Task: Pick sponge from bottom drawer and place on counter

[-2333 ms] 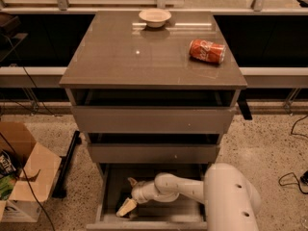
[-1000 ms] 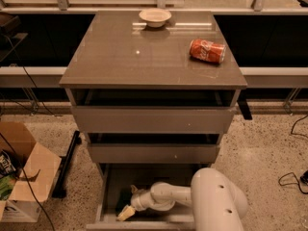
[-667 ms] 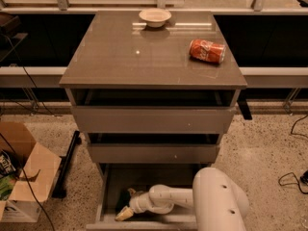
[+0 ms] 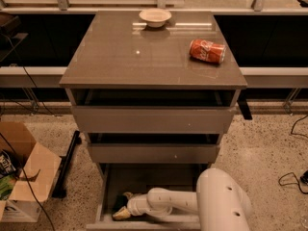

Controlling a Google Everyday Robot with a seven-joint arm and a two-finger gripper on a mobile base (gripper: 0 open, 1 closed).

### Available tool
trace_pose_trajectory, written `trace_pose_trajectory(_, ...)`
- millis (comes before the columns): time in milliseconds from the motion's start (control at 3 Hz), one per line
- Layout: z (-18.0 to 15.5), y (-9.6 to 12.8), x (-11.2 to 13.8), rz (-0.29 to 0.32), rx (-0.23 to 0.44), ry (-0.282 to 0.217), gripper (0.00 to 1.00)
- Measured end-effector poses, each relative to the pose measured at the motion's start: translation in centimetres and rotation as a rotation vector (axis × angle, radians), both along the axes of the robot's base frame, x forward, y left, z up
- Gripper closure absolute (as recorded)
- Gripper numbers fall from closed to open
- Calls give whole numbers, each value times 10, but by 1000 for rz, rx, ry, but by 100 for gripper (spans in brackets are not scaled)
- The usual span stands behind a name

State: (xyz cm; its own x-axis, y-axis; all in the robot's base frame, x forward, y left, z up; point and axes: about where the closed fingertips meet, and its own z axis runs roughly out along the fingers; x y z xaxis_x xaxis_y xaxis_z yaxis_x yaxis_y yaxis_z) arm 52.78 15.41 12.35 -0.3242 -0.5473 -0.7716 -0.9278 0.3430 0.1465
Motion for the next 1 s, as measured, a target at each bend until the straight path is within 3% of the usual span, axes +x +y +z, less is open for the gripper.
trace_pose_trajectory(333,3,2,0,-9,7,-9,85)
trace_pose_trajectory(667,24,-2,6,-29,30,-57,100)
trace_pose_trajectory(1000,70,-30,14,-79,61,-131,100)
